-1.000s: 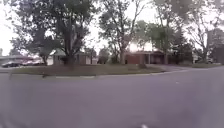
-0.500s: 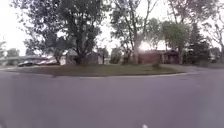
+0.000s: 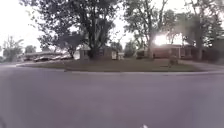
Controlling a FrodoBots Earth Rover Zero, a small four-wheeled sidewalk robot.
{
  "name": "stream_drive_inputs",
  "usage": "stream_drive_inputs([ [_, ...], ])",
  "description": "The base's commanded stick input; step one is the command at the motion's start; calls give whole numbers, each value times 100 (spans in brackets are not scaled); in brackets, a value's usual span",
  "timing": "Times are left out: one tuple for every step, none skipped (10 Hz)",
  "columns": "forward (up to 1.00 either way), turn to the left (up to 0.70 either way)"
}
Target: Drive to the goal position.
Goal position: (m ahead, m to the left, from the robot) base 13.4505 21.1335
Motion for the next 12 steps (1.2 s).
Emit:
stream_drive_inputs([
  [100, 40],
  [100, 40],
  [100, 40],
  [100, 40],
  [100, 34],
  [100, 22],
  [100, 4],
  [100, 3],
  [100, 2],
  [100, 2],
  [100, 2],
  [100, 2],
])
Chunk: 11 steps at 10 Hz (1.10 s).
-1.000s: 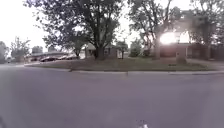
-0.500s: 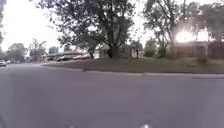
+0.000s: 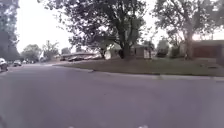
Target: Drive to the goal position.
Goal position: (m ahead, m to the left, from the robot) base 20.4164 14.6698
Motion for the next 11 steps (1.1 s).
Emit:
stream_drive_inputs([
  [100, 2],
  [100, 2],
  [100, 2],
  [100, 2],
  [100, 2],
  [100, 2],
  [100, 2],
  [100, 2],
  [100, 2],
  [100, 0],
  [100, 39],
])
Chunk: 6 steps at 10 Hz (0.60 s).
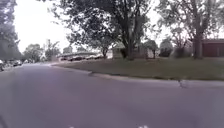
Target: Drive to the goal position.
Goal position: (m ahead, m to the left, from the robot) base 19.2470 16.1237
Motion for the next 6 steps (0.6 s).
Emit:
stream_drive_inputs([
  [100, 40],
  [100, 40],
  [100, 40],
  [100, 40],
  [100, 40],
  [100, 40],
])
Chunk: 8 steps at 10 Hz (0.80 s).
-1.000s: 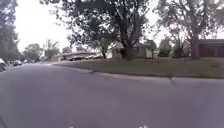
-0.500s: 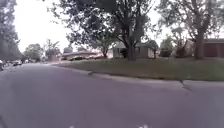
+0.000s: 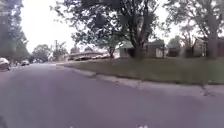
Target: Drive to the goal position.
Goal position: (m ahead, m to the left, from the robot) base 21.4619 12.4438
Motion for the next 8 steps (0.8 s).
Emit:
stream_drive_inputs([
  [100, 40],
  [100, 40],
  [100, 40],
  [100, 40],
  [100, 40],
  [100, 40],
  [100, 40],
  [100, 40],
])
